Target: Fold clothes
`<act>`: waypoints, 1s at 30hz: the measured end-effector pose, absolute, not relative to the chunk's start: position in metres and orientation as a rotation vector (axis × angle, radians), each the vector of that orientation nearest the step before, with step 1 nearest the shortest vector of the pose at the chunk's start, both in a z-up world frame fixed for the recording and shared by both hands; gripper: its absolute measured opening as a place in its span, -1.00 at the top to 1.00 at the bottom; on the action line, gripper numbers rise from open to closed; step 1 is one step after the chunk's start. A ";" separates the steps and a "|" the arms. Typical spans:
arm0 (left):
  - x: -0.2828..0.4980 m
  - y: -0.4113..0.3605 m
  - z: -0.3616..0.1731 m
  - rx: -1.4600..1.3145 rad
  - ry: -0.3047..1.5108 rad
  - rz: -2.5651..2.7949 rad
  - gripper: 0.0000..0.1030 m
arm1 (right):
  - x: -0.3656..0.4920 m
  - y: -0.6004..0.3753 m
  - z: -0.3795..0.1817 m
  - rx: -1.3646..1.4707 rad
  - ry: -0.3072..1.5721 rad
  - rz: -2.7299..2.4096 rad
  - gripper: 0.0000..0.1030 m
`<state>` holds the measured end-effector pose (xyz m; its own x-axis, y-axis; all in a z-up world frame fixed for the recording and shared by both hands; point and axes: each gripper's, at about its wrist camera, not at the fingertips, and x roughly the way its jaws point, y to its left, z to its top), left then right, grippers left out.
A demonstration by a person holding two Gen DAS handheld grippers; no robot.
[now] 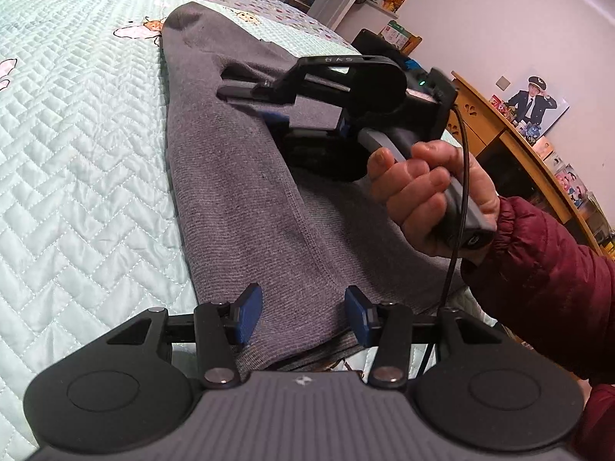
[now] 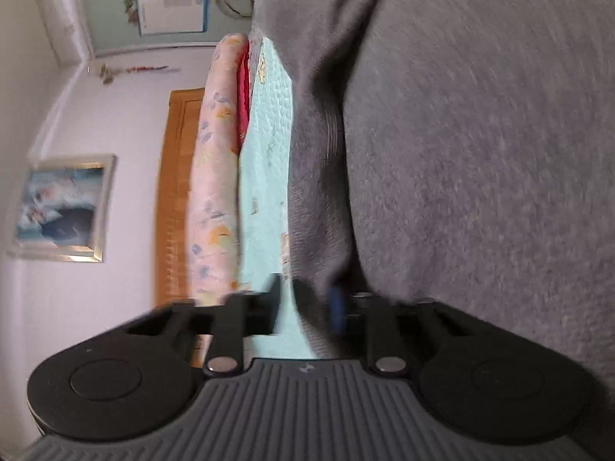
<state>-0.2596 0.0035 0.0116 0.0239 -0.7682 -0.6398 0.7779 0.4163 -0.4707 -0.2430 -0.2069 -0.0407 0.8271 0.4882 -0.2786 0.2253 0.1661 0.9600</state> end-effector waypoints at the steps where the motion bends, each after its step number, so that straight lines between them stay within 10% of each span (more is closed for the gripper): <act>1: -0.261 0.003 0.012 0.013 0.981 -1.197 0.02 | -0.245 -0.205 -0.033 1.355 0.614 0.183 0.81; 5: -0.260 0.001 0.012 0.025 0.980 -1.199 0.02 | -0.251 -0.184 0.004 0.911 0.630 0.037 0.93; 25: -0.216 -0.024 0.045 -0.074 0.878 -1.189 0.05 | -0.242 -0.190 -0.007 0.860 0.682 0.062 0.95; 30: -0.190 -0.055 0.004 -0.069 0.950 -1.139 0.46 | -0.247 -0.197 -0.013 0.923 0.674 0.068 0.98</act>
<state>-0.1904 -0.0553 0.0043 0.0877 -0.7916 -0.6047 0.7375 0.4597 -0.4948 -0.2468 -0.1973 -0.0131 0.7943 0.3324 -0.5085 0.2247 0.6169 0.7543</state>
